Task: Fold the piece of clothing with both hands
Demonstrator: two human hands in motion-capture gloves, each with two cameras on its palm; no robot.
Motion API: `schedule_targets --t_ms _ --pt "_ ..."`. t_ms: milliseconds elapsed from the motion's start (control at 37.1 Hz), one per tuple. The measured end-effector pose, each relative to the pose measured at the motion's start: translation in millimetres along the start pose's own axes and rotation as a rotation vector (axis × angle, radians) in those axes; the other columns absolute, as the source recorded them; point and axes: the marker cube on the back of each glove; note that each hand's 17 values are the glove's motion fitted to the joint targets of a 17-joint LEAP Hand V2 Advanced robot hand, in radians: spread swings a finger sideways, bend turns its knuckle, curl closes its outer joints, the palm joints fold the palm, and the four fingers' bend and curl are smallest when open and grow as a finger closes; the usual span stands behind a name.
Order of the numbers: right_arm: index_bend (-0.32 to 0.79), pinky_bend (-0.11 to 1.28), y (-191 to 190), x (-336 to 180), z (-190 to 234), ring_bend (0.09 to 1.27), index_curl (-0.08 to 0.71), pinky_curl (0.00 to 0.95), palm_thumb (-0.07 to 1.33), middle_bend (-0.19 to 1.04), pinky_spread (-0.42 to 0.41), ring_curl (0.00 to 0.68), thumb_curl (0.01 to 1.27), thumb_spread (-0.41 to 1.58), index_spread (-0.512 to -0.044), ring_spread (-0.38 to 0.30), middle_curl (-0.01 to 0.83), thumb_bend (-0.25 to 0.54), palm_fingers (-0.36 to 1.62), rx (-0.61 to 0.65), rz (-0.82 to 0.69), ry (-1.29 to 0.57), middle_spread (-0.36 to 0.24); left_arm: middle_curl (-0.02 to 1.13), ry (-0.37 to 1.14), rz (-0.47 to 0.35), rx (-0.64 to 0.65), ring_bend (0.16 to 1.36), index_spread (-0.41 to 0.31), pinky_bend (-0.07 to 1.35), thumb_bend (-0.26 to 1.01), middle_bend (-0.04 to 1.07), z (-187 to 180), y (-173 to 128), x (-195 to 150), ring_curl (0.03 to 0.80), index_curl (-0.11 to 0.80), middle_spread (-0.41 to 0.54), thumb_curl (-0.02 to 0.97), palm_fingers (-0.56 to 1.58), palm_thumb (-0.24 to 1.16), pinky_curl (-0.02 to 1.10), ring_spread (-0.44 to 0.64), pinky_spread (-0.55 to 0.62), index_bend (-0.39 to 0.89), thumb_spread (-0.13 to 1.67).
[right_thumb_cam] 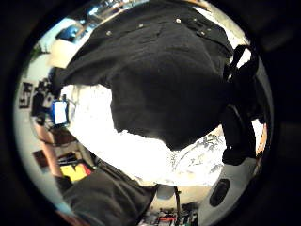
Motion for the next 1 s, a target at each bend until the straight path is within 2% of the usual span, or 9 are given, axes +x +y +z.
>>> schedule_targets --t_ms 81,162,215,296,458,485,538,673,996 --pt "0.19 0.57 15.4 -12.5 3.8 0.65 0.354 0.418 1.04 0.39 -0.268 0.447 0.33 1.1 -0.259 -0.193 0.43 0.151 1.16 -0.103 -0.013 -0.062 -0.164 0.51 0.005 0.004 -0.016 0.55 -0.272 0.74 0.01 0.34 0.0 3.9 0.6 0.419 0.405 -0.318 0.207 1.23 0.66 0.42 -0.37 -0.49 0.15 1.35" --pt "0.04 0.68 10.1 -18.0 22.5 0.67 0.317 0.45 0.85 0.19 -0.229 0.461 0.28 1.13 -0.271 -0.17 0.386 0.025 0.84 -0.167 0.008 -0.059 -0.129 0.51 0.027 0.034 -0.042 0.54 -0.272 0.73 0.01 0.33 -15.9 29.6 -2.0 0.42 0.405 -0.317 0.206 1.23 0.66 0.42 -0.37 -0.49 0.14 1.35" --pt "-0.06 0.77 -3.9 -18.2 38.2 0.71 0.275 0.483 0.7 0.11 -0.205 0.481 0.25 1.11 -0.282 -0.151 0.364 -0.063 0.67 -0.144 0.029 -0.023 -0.099 0.51 0.046 0.066 -0.064 0.54 -0.272 0.73 0.0 0.33 -30.0 52.2 -4.3 0.419 0.405 -0.317 0.206 1.23 0.66 0.41 -0.37 -0.49 0.15 1.35" --pt "-0.11 0.91 -22.6 -18.8 50.7 0.78 0.204 0.501 0.62 0.07 -0.209 0.483 0.24 1.09 -0.301 -0.143 0.327 -0.07 0.61 -0.079 0.033 -0.016 -0.065 0.51 0.047 0.076 -0.08 0.53 -0.272 0.72 0.0 0.32 -36.4 63.3 -6.1 0.419 0.405 -0.316 0.205 1.23 0.66 0.41 -0.37 -0.49 0.15 1.36" --pt "0.08 0.88 -45.2 -23.4 53.3 0.76 0.17 0.454 0.6 0.24 -0.238 0.434 0.24 1.06 -0.331 -0.178 0.354 -0.024 0.9 0.084 -0.044 -0.062 -0.103 0.52 0.025 0.046 -0.083 0.52 -0.272 0.72 -0.01 0.31 -34.5 59.1 -9.3 0.419 0.405 -0.315 0.204 1.23 0.67 0.41 -0.37 -0.49 0.14 1.36" --pt "0.19 0.83 -50.2 -23.2 54.6 0.77 0.206 0.444 0.7 0.25 -0.24 0.437 0.26 1.06 -0.315 -0.185 0.36 0.04 1.06 0.117 -0.056 -0.036 -0.112 0.52 0.034 0.05 -0.088 0.52 -0.272 0.72 -0.01 0.31 -33.8 58.4 -9.0 0.419 0.405 -0.315 0.204 1.23 0.67 0.41 -0.37 -0.49 0.14 1.36" --pt "0.25 0.78 -54.6 -23.2 53.1 0.76 0.244 0.431 0.84 0.28 -0.243 0.429 0.29 1.04 -0.293 -0.186 0.377 0.108 1.25 0.162 -0.079 0.013 -0.129 0.52 0.064 0.063 -0.082 0.52 -0.272 0.72 -0.01 0.31 -28.2 49.7 -6.6 0.42 0.402 -0.315 0.204 1.23 0.67 0.41 -0.37 -0.49 0.14 1.36" --pt "0.26 0.72 -49.0 -14.6 34.0 0.76 0.305 0.435 0.93 0.34 -0.275 0.457 0.3 1.02 -0.267 -0.207 0.422 0.12 1.33 0.182 -0.087 0.065 -0.162 0.52 0.024 -0.001 0.003 0.52 -0.272 0.69 -0.01 0.31 0.1 4.1 -6.3 0.422 0.403 -0.315 0.203 1.22 0.67 0.41 -0.37 -0.48 0.14 1.36" --pt "0.22 0.68 -11.7 21.7 -93.1 0.75 0.374 0.432 0.98 0.45 -0.301 0.462 0.29 1.03 -0.254 -0.224 0.481 0.075 1.36 0.233 -0.055 0.17 -0.197 0.54 -0.104 -0.06 0.244 0.51 -0.276 0.58 -0.03 0.33 -41.3 12.8 -16.7 0.422 0.399 -0.322 0.173 1.19 0.57 0.39 -0.36 -0.43 0.14 1.37"
